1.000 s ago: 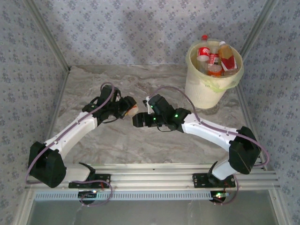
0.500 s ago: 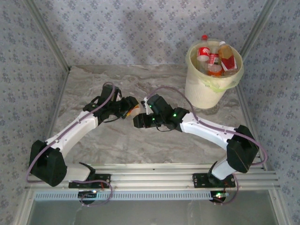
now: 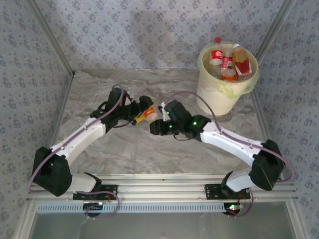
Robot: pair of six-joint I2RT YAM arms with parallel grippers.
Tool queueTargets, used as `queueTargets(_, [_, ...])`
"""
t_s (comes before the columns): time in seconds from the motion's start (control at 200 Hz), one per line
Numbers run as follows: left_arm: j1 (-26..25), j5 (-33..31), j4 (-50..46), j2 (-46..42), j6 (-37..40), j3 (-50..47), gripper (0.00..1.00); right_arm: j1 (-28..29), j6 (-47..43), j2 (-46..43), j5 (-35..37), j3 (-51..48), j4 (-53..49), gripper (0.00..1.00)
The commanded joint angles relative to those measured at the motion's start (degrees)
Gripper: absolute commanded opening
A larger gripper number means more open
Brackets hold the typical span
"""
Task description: Put the plastic bottles in the bin
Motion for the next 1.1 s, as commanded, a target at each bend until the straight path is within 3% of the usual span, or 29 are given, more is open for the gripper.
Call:
queueTargets(0.0, [0.0, 3.5, 8.4, -2.7, 1.0, -0.1, 1.00, -1.9, -2.1, -5.7, 2.1, -1.5, -4.9, 0.36])
queueTargets(0.19, [0.0, 8.3, 12.4, -5.0, 8.8, 1.9, 1.00, -7.4, -4.1, -15.0, 3.2, -2.1, -12.8, 0.36])
queueTargets(0.465, [-0.1, 14.2, 5.4, -8.7, 26.4, 4.5, 1.00, -21.2, -11.0, -22.2, 1.4, 7.5, -23.2, 0.36])
queueTargets(0.685, [-0.5, 14.9, 1.0, -12.8, 30.6, 3.0, 1.00, -34.3, -16.2, -17.4, -1.5, 21.0, -30.9, 0.37])
queueTargets(0.879, [-0.6, 15.2, 0.1, -15.7, 31.0, 0.6, 1.00, -45.7, -16.6, -9.0, -9.9, 31.4, -33.1, 0.37])
queueTargets(1.094, [-0.8, 14.2, -1.9, -17.7, 31.6, -1.1, 1.00, -52.1, -13.7, 0.8, -14.5, 39.4, -32.9, 0.37])
